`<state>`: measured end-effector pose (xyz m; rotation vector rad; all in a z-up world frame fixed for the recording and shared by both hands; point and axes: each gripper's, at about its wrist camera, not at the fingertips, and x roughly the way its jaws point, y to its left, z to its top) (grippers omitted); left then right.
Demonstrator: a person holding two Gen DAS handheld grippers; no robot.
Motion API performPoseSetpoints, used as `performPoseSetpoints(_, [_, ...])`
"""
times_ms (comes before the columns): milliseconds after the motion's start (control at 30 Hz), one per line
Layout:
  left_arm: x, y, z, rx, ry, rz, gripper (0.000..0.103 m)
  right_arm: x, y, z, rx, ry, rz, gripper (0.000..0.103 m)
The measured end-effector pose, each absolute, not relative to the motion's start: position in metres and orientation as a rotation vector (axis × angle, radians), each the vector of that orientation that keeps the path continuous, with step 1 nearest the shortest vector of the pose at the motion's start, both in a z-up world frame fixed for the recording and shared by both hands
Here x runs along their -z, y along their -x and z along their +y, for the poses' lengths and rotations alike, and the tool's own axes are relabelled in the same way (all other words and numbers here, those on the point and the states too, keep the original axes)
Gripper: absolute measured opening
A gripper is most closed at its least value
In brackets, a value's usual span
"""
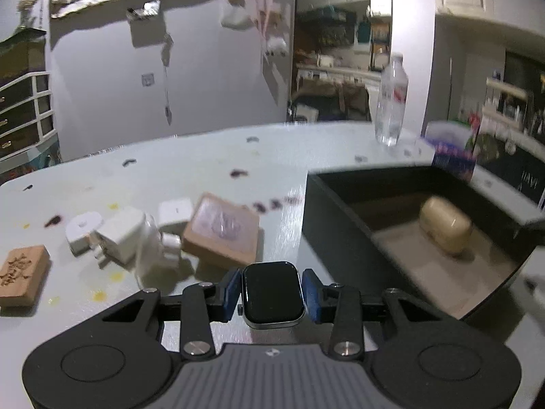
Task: Organize rigid objects
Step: 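Carry the smartwatch into the black box beside the earbud case and release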
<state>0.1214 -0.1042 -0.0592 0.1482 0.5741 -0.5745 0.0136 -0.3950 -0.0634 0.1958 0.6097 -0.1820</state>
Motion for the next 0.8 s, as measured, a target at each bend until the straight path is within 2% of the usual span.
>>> performPoseSetpoints(400, [0.003,-0.111,-0.157,0.709,-0.003,0.566,0.040,0.063,-0.014,-0.395,0.182,-0.195,0.610,0.010])
performPoseSetpoints(800, [0.040,-0.151,-0.254,0.705,-0.007,0.819,0.041,0.062,-0.015,-0.392,0.187,-0.181,0.621,0.009])
